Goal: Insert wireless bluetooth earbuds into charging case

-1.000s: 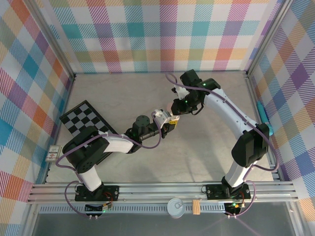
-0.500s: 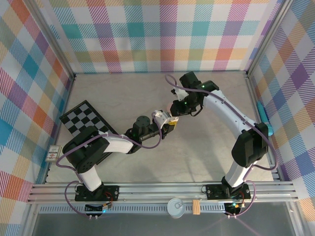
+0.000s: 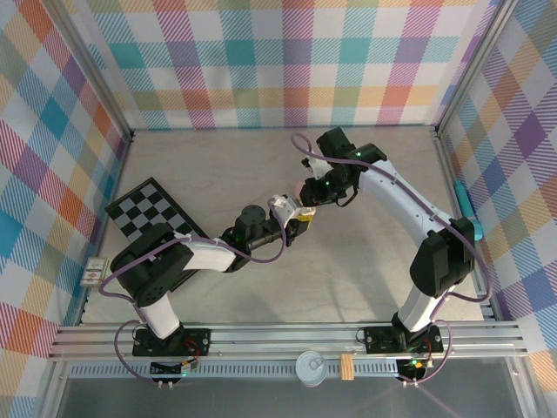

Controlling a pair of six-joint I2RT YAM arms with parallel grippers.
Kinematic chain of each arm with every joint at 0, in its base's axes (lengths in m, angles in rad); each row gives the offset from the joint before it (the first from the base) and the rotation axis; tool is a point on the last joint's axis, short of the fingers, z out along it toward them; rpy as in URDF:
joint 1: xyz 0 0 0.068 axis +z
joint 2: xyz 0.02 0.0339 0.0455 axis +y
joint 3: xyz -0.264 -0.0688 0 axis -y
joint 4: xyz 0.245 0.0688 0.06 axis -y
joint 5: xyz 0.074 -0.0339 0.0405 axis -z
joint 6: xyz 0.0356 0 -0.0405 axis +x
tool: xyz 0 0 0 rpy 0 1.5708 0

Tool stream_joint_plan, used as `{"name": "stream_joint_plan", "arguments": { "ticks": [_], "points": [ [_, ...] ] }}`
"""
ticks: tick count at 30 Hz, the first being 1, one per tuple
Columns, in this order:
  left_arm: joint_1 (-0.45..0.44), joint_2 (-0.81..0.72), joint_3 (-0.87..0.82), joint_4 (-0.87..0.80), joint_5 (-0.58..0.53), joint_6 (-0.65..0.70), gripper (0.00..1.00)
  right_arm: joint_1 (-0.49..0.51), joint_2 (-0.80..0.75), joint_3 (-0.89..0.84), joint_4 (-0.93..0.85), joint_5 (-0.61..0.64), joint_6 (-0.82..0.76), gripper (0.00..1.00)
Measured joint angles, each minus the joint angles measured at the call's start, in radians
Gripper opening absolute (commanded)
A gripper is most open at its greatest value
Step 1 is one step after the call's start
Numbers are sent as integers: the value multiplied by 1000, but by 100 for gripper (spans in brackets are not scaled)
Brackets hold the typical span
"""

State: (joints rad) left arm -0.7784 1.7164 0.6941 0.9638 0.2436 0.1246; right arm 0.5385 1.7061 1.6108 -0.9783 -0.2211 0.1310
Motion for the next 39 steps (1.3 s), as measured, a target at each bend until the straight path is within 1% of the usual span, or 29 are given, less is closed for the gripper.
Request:
{"name": "stream_joint_plan", "arguments": {
  "ticks": [3, 6, 7, 11, 14, 17, 23, 29, 31, 35, 39],
  "points": [
    [0, 0, 0, 0, 0, -1, 3, 0, -2, 0, 0, 2, 0, 27],
    [0, 0, 0, 11, 1, 0, 3, 3, -13, 0, 1, 8, 5, 31],
    [0, 0, 0, 18, 1, 0, 3, 5, -19, 0, 2, 11, 5, 33],
    [0, 0, 0, 67, 1, 0, 2, 12, -72, -20, 21, 26, 15, 51],
    [0, -2, 0, 94, 1, 0, 2, 13, -116, -51, 28, 42, 13, 57],
    [0, -3, 0, 98, 1, 0, 2, 13, -138, -76, 40, 64, 16, 58],
    [0, -11, 0, 106, 1, 0, 2, 13, -135, -88, 47, 118, 38, 52],
    [1, -19, -6, 97, 0, 0, 2, 14, -122, -85, 43, 156, 69, 50],
    [1, -19, -9, 98, 0, 0, 2, 14, -121, -85, 43, 164, 74, 51],
    [1, -20, -13, 108, 0, 0, 3, 11, -132, -96, 68, 126, 66, 59],
    [12, -32, -37, 119, -3, 0, 3, 6, -209, -159, 140, 70, 67, 64]
  ]
}}
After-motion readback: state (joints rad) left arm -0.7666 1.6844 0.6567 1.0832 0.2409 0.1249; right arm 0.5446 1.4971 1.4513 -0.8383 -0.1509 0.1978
